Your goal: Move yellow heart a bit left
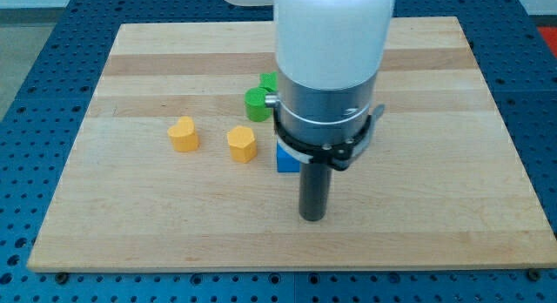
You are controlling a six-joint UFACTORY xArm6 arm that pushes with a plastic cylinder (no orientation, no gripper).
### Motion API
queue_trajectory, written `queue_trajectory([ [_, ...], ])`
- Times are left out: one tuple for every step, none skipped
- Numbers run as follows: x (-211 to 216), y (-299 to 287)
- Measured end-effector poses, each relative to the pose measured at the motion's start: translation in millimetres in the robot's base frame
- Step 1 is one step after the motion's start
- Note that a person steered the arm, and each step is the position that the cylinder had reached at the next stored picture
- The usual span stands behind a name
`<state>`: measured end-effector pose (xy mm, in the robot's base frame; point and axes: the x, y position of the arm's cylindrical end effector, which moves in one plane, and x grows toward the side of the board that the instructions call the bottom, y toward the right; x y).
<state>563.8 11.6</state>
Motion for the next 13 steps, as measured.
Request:
queue_trajectory([
  [1,-105],
  [-16,-212],
  [-117,-217],
  [-176,-184],
  [-183,-135],
  [-168,-127],
  [-162,-103],
  [-139,-99],
  [-121,-116],
  [-129,-134],
  [-149,-151],
  [-159,-144],
  [-159,-91],
])
